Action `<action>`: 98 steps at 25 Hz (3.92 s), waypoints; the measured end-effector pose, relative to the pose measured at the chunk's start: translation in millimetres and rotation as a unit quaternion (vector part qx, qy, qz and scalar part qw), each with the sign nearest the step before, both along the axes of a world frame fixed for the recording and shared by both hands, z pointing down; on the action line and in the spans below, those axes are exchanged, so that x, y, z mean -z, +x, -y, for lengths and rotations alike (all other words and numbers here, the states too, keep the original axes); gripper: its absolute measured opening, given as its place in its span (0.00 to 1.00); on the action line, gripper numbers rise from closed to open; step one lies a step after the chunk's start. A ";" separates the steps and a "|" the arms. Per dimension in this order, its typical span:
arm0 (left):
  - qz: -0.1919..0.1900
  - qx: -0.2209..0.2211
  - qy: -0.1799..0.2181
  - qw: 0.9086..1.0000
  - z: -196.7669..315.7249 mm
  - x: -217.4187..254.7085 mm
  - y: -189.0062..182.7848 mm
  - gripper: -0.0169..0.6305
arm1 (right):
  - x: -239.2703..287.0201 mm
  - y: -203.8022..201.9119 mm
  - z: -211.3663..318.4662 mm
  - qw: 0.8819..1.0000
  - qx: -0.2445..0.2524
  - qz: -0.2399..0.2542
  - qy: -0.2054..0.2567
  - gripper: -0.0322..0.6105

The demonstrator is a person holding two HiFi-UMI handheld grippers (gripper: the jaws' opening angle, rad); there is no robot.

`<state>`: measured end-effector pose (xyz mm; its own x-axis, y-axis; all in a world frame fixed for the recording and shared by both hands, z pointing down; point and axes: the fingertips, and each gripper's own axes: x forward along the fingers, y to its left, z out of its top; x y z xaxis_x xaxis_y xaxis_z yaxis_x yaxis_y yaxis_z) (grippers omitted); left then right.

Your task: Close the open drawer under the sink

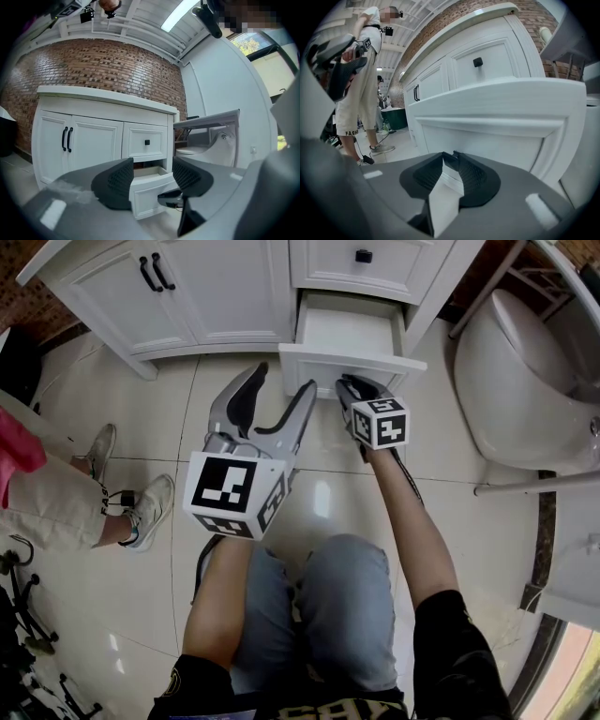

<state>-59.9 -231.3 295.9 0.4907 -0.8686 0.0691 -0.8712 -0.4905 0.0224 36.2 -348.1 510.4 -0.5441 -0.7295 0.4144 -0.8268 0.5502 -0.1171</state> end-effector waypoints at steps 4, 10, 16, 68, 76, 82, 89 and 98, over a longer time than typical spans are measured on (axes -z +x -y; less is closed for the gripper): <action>0.009 -0.008 0.001 1.000 3.9 -1.7 3.6 0.43 | 0.5 1.0 11.6 1.000 0.001 0.001 0.005 0.22; 0.011 -0.004 -0.007 1.000 11.6 -7.2 -1.0 0.43 | 1.6 1.7 28.9 1.000 -0.004 -0.008 0.005 0.22; 0.015 -0.008 -0.013 1.000 17.3 -12.4 4.6 0.43 | 2.1 3.7 49.6 1.000 -0.001 -0.012 -0.004 0.22; 0.022 0.042 -0.040 0.998 37.1 -38.5 -62.0 0.43 | 73.2 42.8 61.3 0.992 -0.080 0.099 -0.007 0.26; 0.019 0.027 -0.001 0.999 3.8 -9.8 -29.4 0.43 | 170.7 38.8 -47.8 0.995 -0.035 0.059 0.076 0.26; 0.018 0.026 0.024 0.999 -25.7 9.6 -29.0 0.43 | 224.9 29.6 -108.9 0.989 -0.036 0.058 0.134 0.30; 0.031 0.043 0.034 0.998 -31.5 17.6 -41.0 0.43 | 225.7 50.0 -134.3 0.979 -0.068 0.105 0.161 0.46; 0.030 0.029 0.036 0.998 -27.2 19.7 -23.8 0.43 | 241.9 47.8 -132.9 0.968 -0.096 0.037 0.229 0.59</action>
<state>-83.7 -204.1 276.1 0.4356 -0.8995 0.0336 -0.8973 -0.4369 -0.0633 84.0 -215.3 268.4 -0.3959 -0.9182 -0.0119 -0.9178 0.3952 0.0395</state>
